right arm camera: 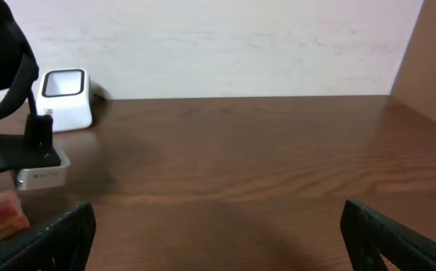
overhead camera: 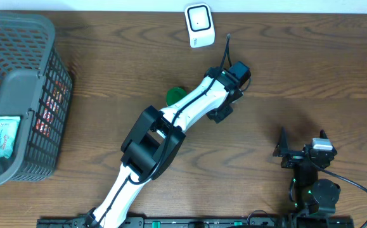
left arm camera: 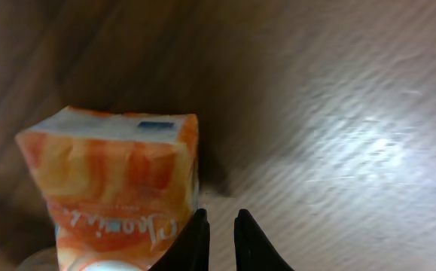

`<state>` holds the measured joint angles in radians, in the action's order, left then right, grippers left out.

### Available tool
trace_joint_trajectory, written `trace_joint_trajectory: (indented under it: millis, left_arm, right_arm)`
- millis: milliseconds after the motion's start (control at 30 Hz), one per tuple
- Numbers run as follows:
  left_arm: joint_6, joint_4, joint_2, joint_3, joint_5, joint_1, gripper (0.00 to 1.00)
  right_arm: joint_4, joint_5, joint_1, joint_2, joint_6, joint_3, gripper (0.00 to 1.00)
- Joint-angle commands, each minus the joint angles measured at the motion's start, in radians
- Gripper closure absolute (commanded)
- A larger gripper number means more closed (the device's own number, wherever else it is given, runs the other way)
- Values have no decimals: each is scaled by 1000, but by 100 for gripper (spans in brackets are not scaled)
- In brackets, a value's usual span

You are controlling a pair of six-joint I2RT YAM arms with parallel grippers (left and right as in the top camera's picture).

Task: Scan the item barcode
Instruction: 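Hold the orange box's barcode under the scanner with the left gripper, then lower the orange box beside the bottle and open the left gripper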

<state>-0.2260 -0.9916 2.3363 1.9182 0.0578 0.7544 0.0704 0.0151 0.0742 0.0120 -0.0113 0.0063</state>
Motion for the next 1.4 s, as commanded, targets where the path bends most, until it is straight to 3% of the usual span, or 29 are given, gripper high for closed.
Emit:
trace_joint_trajectory:
  millis: [0,467,767,1067,1267,1367]
  left_arm:
    - [23,-7,-3,-3,70,-5,86]
    - [103,69,-89,-3,66,7,89]
    - [234,190,-90,-3,67,-8,92]
    - [443,334,-90,-3,66,-121,92]
    - [432,350,-90,-3,63,-176,92]
    - [328,349,-85,-3,58,-177,92]
  right_arm:
    - [4,2,-4,-6,-3,-1,1]
    - [4,2,-4,-6,-3,-1,1]
    - [4,2,-4,-6,-3,-1,1]
    - [4,2,-4,-6,-3,-1,1]
    - [4,2,-4,-6,-3,-1,1]
    - [4,2,-4,-6,-3,-1,1]
